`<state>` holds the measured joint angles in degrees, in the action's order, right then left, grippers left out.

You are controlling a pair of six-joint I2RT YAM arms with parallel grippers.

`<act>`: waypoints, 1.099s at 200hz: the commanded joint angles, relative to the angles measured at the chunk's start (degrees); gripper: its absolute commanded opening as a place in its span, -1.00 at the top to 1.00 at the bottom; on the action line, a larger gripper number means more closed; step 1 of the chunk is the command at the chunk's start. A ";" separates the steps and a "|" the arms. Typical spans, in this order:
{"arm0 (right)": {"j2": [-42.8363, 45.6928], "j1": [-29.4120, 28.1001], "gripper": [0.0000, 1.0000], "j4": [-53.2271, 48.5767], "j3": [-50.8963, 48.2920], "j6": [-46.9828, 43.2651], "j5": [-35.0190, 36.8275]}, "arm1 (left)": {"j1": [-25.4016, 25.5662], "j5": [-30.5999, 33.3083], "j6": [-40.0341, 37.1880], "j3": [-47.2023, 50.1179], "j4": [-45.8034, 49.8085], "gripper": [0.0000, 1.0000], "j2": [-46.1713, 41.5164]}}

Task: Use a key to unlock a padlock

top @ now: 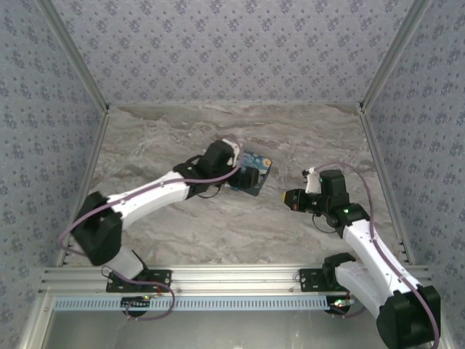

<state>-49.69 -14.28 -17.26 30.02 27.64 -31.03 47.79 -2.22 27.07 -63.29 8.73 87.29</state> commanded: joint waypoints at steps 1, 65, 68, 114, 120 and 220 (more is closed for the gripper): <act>-3.25 -1.71 1.00 6.20 0.69 0.93 -2.20 | 0.20 2.85 -4.45 8.11 -11.44 -0.89 -4.55; -18.61 -5.03 1.00 12.89 7.84 -0.74 -4.84 | -6.82 -13.79 -0.65 19.34 -22.41 -0.83 -3.59; -19.27 -5.08 1.00 13.21 8.19 -0.74 -5.24 | -7.20 -14.71 -0.51 19.48 -23.34 -0.83 -3.00; -30.08 -5.19 1.00 14.30 15.45 -2.04 -9.54 | -10.41 -21.24 0.29 20.14 -32.05 -0.80 4.98; -31.33 -5.22 1.00 14.57 16.40 -1.98 -9.75 | -10.46 -21.02 -0.07 20.11 -32.44 -0.80 5.66; -44.70 -5.44 1.00 16.85 24.98 -0.08 -9.23 | -9.75 -17.66 1.15 20.72 -39.00 -0.63 15.47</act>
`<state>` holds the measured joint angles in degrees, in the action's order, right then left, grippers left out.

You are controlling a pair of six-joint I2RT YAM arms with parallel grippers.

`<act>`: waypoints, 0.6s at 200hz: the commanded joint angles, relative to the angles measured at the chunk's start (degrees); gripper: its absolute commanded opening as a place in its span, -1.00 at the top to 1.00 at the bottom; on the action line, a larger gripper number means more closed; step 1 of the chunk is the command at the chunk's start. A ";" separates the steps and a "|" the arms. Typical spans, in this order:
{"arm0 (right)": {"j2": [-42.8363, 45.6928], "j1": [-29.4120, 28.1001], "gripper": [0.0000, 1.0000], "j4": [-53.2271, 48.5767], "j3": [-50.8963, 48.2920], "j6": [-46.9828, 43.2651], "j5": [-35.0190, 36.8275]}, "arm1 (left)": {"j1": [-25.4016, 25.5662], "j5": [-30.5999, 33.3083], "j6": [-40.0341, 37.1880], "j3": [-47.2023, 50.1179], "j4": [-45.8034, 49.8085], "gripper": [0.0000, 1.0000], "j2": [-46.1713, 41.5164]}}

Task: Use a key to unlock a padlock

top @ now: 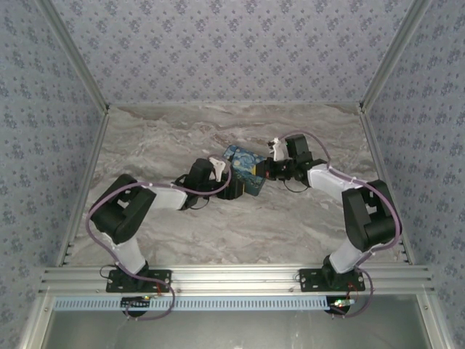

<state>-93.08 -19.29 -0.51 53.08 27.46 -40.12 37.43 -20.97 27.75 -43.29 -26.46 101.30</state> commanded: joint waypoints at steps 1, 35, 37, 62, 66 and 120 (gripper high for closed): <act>-1.40 -0.46 1.00 0.00 1.97 0.07 -0.05 | 0.66 1.15 0.42 0.73 -3.79 -0.63 1.50; -2.35 -0.57 1.00 -1.23 1.87 -0.57 1.60 | 2.16 2.16 0.46 0.10 -4.30 -0.60 3.49; -2.37 -0.57 1.00 -1.18 1.88 -0.63 1.68 | 2.18 2.16 0.46 0.13 -4.30 -0.59 3.65; -2.60 -0.74 1.00 -1.40 1.53 -0.83 2.32 | 2.94 2.95 0.64 -0.13 -5.10 -0.56 5.07; -2.62 -0.75 1.00 -1.30 1.50 -0.83 2.33 | 3.06 3.10 0.62 -0.21 -5.21 -0.55 5.25; -2.70 -1.25 1.00 -1.16 1.32 -0.92 2.86 | 4.20 2.86 0.98 -1.16 -6.01 -0.35 6.75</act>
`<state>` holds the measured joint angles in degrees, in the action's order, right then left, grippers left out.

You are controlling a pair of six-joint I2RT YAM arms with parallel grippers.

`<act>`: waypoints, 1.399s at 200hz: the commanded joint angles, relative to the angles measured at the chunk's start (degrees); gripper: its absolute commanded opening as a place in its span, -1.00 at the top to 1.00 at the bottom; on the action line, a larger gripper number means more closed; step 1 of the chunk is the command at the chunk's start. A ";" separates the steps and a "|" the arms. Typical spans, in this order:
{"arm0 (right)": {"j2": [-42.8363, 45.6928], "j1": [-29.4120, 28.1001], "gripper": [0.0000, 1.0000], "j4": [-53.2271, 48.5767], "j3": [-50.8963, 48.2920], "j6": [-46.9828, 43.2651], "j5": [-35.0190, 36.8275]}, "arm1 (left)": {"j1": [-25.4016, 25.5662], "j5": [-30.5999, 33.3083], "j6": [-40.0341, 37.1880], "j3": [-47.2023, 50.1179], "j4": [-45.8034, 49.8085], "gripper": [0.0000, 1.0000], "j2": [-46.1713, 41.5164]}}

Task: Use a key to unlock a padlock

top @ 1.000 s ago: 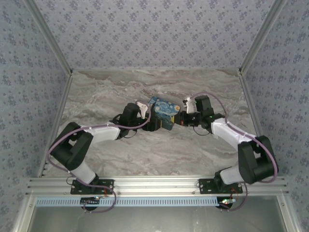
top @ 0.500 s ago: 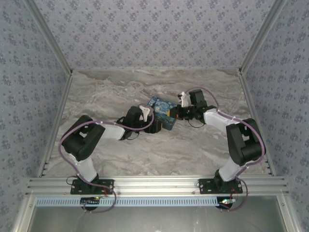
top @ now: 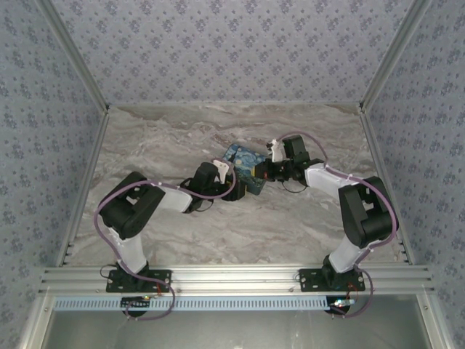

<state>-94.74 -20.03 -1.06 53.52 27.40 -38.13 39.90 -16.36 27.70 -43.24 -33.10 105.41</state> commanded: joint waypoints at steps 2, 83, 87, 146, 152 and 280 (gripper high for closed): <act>-1.01 -0.48 1.00 -0.65 0.89 -0.79 0.93 | 1.73 -1.75 1.03 -1.22 0.66 -0.34 2.68; -1.06 -0.70 1.00 -0.89 0.14 -0.34 2.14 | 3.77 -1.25 3.96 -1.99 -1.59 -0.20 4.27; -1.00 -0.69 1.00 -0.91 0.13 -0.33 2.15 | 3.79 -1.03 4.05 -2.01 -1.62 -0.18 4.28; -0.97 -0.65 1.00 -0.87 -0.25 -0.15 2.32 | 4.13 2.70 7.09 -1.60 -3.13 0.01 4.80; -0.85 -0.70 1.00 -0.73 -0.25 -0.19 2.19 | 4.11 3.23 7.66 -1.35 -3.78 0.02 4.80; -0.33 -0.68 1.00 -0.87 -0.43 0.15 2.27 | 4.13 6.67 13.75 -0.66 -8.82 0.30 6.25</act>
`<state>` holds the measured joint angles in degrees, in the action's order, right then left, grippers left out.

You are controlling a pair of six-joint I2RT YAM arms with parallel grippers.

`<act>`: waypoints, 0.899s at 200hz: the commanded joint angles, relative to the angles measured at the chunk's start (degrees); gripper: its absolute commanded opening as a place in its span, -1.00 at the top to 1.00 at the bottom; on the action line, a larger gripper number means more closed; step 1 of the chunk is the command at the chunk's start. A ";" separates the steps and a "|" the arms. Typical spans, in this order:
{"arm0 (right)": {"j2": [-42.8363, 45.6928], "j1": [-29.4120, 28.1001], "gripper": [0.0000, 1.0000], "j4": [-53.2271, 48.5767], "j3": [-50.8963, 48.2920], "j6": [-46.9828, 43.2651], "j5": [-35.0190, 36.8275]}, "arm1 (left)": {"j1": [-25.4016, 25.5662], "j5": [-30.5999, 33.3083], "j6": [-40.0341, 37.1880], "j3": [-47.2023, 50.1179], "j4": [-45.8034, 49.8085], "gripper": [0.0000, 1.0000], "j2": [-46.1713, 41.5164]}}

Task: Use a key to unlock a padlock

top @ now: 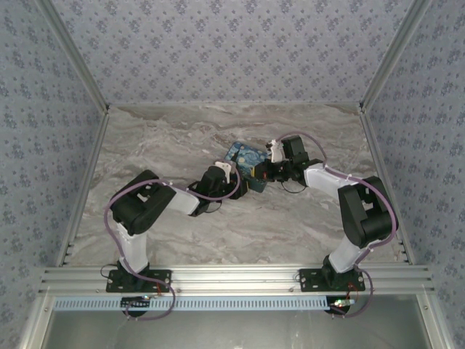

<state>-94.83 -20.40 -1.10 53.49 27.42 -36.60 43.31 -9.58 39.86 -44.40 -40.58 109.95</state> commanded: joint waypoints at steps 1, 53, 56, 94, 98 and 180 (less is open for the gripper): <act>-0.26 -0.33 1.00 -0.78 -0.41 0.15 0.78 | 0.68 -0.14 1.61 0.52 -1.35 0.30 1.73; -0.36 -0.31 1.00 -0.86 -0.51 0.44 1.11 | 0.72 0.51 3.34 0.19 -2.49 0.28 3.06; -0.40 -0.26 1.00 -0.87 -0.56 0.49 1.13 | 0.72 0.64 3.42 0.16 -2.42 0.27 3.07; -0.58 -0.31 1.00 -1.08 -0.51 0.60 1.34 | 0.90 3.61 4.13 0.02 -0.58 0.25 3.12; -0.62 -0.25 1.00 -1.02 -0.53 0.62 1.35 | 0.98 4.04 4.25 0.02 -0.33 0.25 3.16; -0.09 -0.51 1.00 -0.35 -0.76 1.04 1.05 | 1.75 7.21 4.19 -1.43 0.75 0.38 3.28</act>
<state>-94.83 -20.40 -1.06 53.45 27.62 -36.16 44.77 -4.08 43.22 -44.53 -42.94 111.13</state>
